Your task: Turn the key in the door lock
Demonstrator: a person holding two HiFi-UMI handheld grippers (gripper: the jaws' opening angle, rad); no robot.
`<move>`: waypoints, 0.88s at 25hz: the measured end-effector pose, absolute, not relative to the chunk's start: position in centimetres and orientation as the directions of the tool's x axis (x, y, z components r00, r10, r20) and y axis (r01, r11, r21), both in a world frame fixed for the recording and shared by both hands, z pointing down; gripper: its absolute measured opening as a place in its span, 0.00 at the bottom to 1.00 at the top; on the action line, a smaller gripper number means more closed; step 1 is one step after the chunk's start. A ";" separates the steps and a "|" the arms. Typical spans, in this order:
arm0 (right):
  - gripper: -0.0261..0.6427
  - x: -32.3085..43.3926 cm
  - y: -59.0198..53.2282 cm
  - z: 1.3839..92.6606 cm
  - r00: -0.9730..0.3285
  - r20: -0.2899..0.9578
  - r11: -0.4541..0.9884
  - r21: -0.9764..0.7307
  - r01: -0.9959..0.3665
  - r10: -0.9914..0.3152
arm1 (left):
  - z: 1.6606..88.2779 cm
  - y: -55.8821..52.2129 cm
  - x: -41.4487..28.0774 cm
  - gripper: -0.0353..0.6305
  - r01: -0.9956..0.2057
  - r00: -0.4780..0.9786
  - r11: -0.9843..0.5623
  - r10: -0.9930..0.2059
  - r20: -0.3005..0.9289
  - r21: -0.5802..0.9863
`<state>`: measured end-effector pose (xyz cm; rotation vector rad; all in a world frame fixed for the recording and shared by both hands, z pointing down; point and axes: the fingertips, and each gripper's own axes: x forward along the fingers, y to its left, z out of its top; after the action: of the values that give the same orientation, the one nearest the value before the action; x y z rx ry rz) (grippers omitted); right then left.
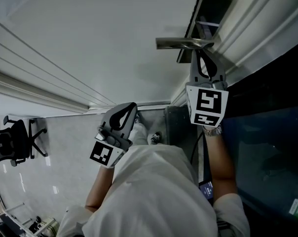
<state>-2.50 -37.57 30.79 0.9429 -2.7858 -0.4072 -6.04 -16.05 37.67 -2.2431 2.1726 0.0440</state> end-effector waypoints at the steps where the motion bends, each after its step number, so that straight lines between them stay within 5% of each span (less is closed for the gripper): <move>1: 0.07 -2.4 -37.7 30.8 -0.794 0.070 0.785 0.223 -0.578 -0.604 | 37.7 -16.1 -6.0 0.06 -0.999 0.032 -0.032 -0.999 -0.032 0.005; 8: 0.07 -1.8 -38.5 31.0 -0.843 0.019 0.789 -0.340 -0.511 -0.538 | 38.1 -16.0 -6.3 0.06 -1.000 0.030 -0.030 -0.999 -0.022 0.007; 15: 0.07 -1.3 -39.0 31.6 -0.842 -0.041 0.606 -0.713 -0.352 -0.538 | 38.2 -15.7 -6.5 0.06 -0.999 0.031 -0.032 -0.999 -0.018 0.009; 22: 0.07 -1.2 -39.0 31.7 -0.872 -0.083 0.528 -0.822 -0.214 -0.482 | 38.2 -15.6 -6.5 0.06 -0.999 0.034 -0.034 -0.999 -0.026 0.008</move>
<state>-1.22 -39.00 31.68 0.7048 -3.0015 1.5400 -6.48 -15.58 38.16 -2.2498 2.1746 0.0381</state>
